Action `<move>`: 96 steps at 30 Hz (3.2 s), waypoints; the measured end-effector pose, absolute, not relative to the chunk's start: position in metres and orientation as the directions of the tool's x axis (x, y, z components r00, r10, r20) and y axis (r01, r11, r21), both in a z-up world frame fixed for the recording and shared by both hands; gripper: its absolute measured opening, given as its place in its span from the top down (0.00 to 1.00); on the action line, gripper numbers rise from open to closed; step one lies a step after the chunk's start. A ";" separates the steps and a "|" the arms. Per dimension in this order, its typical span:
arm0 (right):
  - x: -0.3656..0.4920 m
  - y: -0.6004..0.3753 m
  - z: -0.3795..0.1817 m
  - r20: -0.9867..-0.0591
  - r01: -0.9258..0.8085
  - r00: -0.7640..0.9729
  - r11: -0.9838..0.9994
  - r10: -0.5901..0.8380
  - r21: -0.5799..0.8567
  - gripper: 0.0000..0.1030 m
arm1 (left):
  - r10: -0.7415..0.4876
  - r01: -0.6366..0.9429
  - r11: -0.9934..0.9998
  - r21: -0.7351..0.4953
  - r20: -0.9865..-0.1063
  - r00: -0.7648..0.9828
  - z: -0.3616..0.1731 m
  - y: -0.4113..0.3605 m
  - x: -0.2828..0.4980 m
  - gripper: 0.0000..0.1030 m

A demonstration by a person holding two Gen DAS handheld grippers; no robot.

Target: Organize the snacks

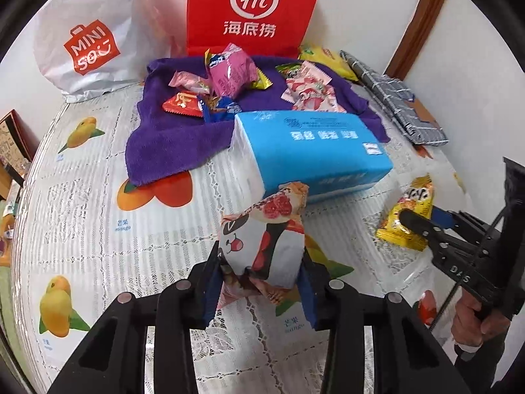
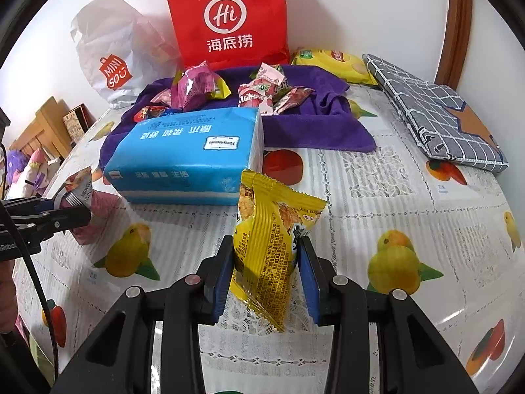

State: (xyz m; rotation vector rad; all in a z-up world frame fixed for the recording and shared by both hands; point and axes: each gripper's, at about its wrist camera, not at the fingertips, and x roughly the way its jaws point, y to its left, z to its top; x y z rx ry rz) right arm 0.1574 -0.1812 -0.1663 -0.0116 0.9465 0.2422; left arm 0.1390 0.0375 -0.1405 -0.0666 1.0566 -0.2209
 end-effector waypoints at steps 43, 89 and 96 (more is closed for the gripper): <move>0.310 -0.138 -0.081 -0.685 -0.276 0.682 0.958 0.256 0.084 0.63 | -0.219 0.166 0.975 -0.147 -0.749 0.625 -0.030 0.050 0.268 0.63; 0.358 -0.141 -0.121 -0.753 -0.199 0.637 0.979 0.166 0.048 0.40 | -0.214 0.112 0.977 -0.183 -0.799 0.562 -0.090 0.057 0.339 0.28; 0.331 -0.151 -0.098 -0.743 -0.166 0.656 0.986 0.131 0.027 0.39 | -0.200 0.127 0.980 -0.154 -0.782 0.590 -0.064 0.050 0.321 0.27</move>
